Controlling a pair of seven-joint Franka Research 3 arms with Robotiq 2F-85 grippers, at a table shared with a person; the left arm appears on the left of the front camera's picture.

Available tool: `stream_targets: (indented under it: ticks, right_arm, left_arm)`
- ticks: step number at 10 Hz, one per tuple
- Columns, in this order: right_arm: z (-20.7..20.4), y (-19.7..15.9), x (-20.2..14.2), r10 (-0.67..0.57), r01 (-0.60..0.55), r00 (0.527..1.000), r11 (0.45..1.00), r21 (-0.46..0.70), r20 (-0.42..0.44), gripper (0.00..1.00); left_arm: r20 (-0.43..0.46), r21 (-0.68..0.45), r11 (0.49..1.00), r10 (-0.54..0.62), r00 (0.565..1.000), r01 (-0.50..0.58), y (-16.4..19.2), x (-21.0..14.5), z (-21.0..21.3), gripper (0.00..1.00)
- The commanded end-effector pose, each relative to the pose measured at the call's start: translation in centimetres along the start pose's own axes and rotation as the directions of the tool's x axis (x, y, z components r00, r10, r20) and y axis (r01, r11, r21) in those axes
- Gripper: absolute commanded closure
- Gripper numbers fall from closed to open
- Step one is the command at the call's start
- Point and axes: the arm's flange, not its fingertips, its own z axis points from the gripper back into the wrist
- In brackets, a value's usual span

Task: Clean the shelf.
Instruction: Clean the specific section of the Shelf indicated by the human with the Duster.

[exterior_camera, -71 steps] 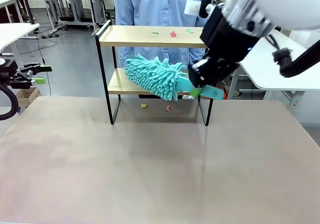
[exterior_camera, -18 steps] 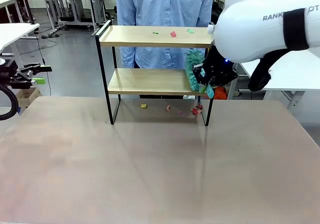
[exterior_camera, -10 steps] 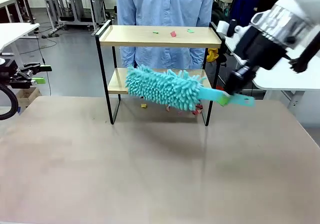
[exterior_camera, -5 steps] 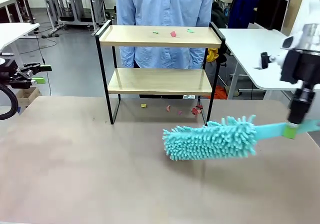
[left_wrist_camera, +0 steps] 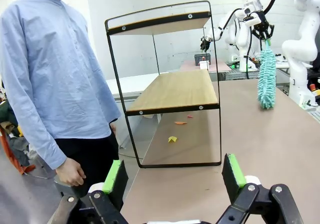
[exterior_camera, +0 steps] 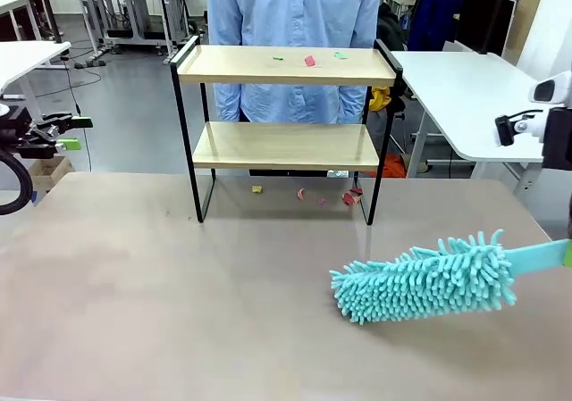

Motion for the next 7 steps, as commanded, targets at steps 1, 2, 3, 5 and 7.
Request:
stream_targets:
  ticks: [1,2,3,5,7]
  right_arm:
    - [0.33,0.22,-0.48,-0.007,0.007,1.000,0.999,0.038,-0.003,0.87]
    - [0.33,0.22,-0.48,-0.007,0.007,1.000,0.999,0.038,-0.003,0.87]
    - [0.33,0.22,-0.48,-0.007,0.007,1.000,0.999,0.038,-0.003,0.87]
    - [0.33,0.22,-0.48,-0.007,0.007,1.000,0.999,0.038,-0.003,0.87]
    - [0.33,0.22,-0.48,-0.007,0.007,1.000,0.999,0.038,-0.003,0.87]
  left_arm:
    - [0.000,-0.001,1.000,-0.004,1.000,0.004,-0.04,0.37,-0.10,0.00]
    - [0.000,-0.001,1.000,-0.004,1.000,0.004,-0.04,0.37,-0.10,0.00]
    - [0.000,-0.001,1.000,-0.004,1.000,0.004,-0.04,0.37,-0.10,0.00]
    - [0.000,-0.001,1.000,-0.004,1.000,0.004,-0.04,0.37,-0.10,0.00]
    - [0.000,-0.001,1.000,-0.004,1.000,0.004,-0.04,0.37,-0.10,0.00]
